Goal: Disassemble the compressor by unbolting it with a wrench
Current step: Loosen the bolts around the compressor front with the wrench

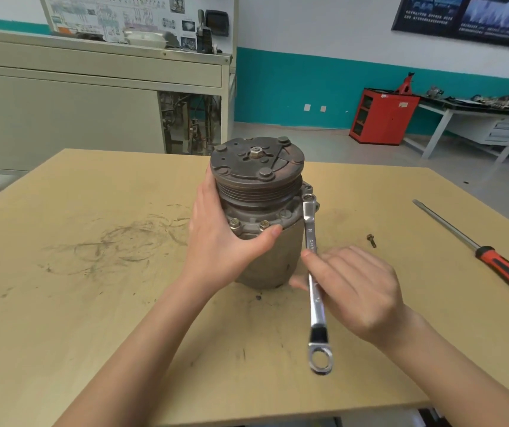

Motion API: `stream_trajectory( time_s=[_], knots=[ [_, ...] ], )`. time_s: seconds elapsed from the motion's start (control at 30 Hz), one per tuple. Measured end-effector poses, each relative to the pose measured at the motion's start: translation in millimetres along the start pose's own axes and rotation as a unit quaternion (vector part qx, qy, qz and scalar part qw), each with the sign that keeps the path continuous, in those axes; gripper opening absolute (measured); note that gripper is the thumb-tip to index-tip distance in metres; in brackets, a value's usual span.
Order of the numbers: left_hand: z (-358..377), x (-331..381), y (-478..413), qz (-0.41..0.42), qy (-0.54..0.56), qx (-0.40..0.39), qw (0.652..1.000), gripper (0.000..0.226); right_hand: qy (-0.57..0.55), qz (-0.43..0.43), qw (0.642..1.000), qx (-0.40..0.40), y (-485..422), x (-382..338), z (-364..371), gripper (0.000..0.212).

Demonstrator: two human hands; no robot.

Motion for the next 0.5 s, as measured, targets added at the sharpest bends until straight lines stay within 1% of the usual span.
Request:
stream_trajectory(
  time_s=[0.03, 0.07, 0.1, 0.13, 0.17, 0.2, 0.23, 0.27, 0.3, 0.33, 0.4, 0.47, 0.5],
  knots=[
    [0.0, 0.1, 0.2, -0.001, 0.005, -0.001, 1.0, 0.112, -0.019, 0.031, 0.999, 0.016, 5.3, 5.6, -3.0, 0.027],
    [-0.2, 0.5, 0.2, -0.002, 0.01, -0.001, 1.0, 0.112, -0.049, 0.082, 0.995, 0.042, 13.1, 12.8, -7.3, 0.025],
    [-0.6, 1.0, 0.1, -0.002, 0.016, 0.0, 1.0, 0.111, -0.095, 0.164, 0.979, 0.081, 24.5, 22.7, -11.9, 0.022],
    [-0.8, 1.8, -0.1, -0.002, 0.022, 0.002, 1.0, 0.111, -0.163, 0.271, 0.939, 0.131, 39.1, 34.9, -13.1, 0.018],
    [-1.0, 2.4, -0.1, 0.0, 0.025, 0.004, 1.0, 0.11, -0.243, 0.377, 0.876, 0.18, 54.8, 45.4, -8.6, 0.017],
    [-1.2, 3.0, -0.2, 0.001, 0.025, 0.007, 1.0, 0.11, -0.306, 0.455, 0.805, 0.228, 67.9, 53.2, -1.0, 0.021],
    [-1.6, 3.2, -0.7, 0.002, 0.025, 0.009, 1.0, 0.11, -0.351, 0.502, 0.743, 0.271, 77.6, 61.4, 7.6, 0.026],
    [-1.9, 3.1, -1.0, 0.002, 0.026, 0.011, 1.0, 0.111, -0.385, 0.529, 0.694, 0.3, 84.6, 71.3, 15.8, 0.033],
    [-2.4, 2.8, -1.1, 0.002, 0.03, 0.013, 0.999, 0.111, -0.42, 0.547, 0.654, 0.31, 88.2, 82.5, 24.7, 0.037],
    [-3.5, 2.3, -1.3, 0.001, 0.034, 0.016, 0.999, 0.11, -0.461, 0.558, 0.621, 0.302, 88.9, 94.1, 35.0, 0.039],
    [-4.8, 1.6, -2.3, -0.002, 0.038, 0.022, 0.999, 0.109, -0.54, 0.56, 0.574, 0.257, 86.8, 115.4, 56.5, 0.046],
    [-3.7, 2.1, -4.4, -0.002, 0.035, 0.021, 0.999, 0.11, -0.589, 0.566, 0.537, 0.209, 88.6, 132.7, 79.0, 0.052],
    [-3.1, 2.2, -6.2, -0.002, 0.033, 0.019, 0.999, 0.11, -0.608, 0.571, 0.518, 0.189, 88.6, 139.2, 90.3, 0.051]
  ],
)
Point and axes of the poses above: each hand's wrist, its own y-axis away from the middle knuckle, its own z-axis out of the palm, x = y × z, the point moved 8 cm from there along -y, towards the middle knuckle, and after that the axes turned 14 degrees about -z, right-handed, at the moved point
